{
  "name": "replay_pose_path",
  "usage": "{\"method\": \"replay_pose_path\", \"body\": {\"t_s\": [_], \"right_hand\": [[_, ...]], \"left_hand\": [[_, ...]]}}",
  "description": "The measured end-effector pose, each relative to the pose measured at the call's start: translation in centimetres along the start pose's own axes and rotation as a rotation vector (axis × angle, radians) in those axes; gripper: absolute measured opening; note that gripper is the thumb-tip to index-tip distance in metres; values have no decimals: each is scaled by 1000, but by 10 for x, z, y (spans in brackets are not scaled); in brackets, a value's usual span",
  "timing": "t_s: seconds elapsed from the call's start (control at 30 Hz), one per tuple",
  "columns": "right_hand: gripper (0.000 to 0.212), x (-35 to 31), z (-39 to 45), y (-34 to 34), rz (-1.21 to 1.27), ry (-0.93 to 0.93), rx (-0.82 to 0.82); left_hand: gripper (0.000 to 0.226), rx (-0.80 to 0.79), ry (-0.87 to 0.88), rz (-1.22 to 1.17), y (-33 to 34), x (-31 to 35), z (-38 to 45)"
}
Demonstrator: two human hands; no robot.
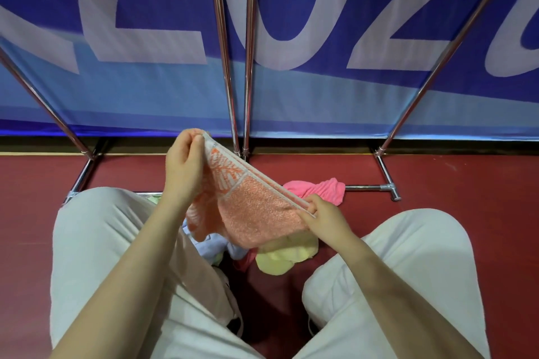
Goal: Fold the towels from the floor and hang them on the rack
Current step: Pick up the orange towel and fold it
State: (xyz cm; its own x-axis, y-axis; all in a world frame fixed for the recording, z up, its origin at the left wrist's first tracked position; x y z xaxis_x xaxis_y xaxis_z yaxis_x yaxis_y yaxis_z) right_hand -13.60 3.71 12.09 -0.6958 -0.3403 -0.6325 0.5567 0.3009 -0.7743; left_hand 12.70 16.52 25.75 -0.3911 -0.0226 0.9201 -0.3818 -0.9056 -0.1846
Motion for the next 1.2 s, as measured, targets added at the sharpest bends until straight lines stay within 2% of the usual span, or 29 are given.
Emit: {"method": "replay_pose_path", "body": {"t_s": [0.07,0.1,0.2,0.3,0.47,0.67,0.77,0.87,0.93,1.0,1.07,1.1,1.13,1.2], "right_hand": [[31,7,3,-3,-24,49,28],[27,10,5,-6,-33,65,57],[8,16,8,-18,-28,106,169],[6,14,12,-31,-38,91,298],[20,3,14,-51,-222,-76,480],[10,7,15,-66,-127,-56,514],[7,6,13,-70,-123,-58,537],[13,11,14,-67,-197,-36,515],[10,24,20,-55,7,84,360],[10,31,20,-43,365,291,220],[4,30,17,-45,702,443,265],[7,27,15,-50,848,491,305],[12,22,13,-55,979,518,329],[9,11,9,-66,1145,523,349]], "left_hand": [[18,-91,285,176,3,13,-7],[19,-125,372,237,5,16,-11],[23,-145,429,307,8,17,-15],[22,-92,375,308,8,10,-11],[16,-8,156,214,10,-4,-6],[23,-3,-110,43,20,-25,-7],[23,18,-113,67,19,-30,-6],[20,62,-100,86,17,-32,-4],[19,106,-58,110,12,-31,-4],[21,170,3,169,7,-34,-2],[26,250,-24,219,0,-46,2],[29,279,-65,224,-3,-52,4],[32,286,-114,216,-4,-61,5],[33,258,-215,174,-1,-74,5]]}}
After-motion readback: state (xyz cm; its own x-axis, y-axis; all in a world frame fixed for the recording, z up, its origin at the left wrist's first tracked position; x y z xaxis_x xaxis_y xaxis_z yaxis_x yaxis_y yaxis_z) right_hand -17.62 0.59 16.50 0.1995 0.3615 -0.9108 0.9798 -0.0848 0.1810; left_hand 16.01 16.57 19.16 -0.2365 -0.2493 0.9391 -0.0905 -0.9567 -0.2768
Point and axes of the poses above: each hand's wrist, its own z-axis towards the middle knuckle, its own y-axis out of the palm, x = y × z, the point moved 7 cm from there along z, towards the middle knuckle, and after that the axes turned 13 degrees about x, right-handed, at the moved point
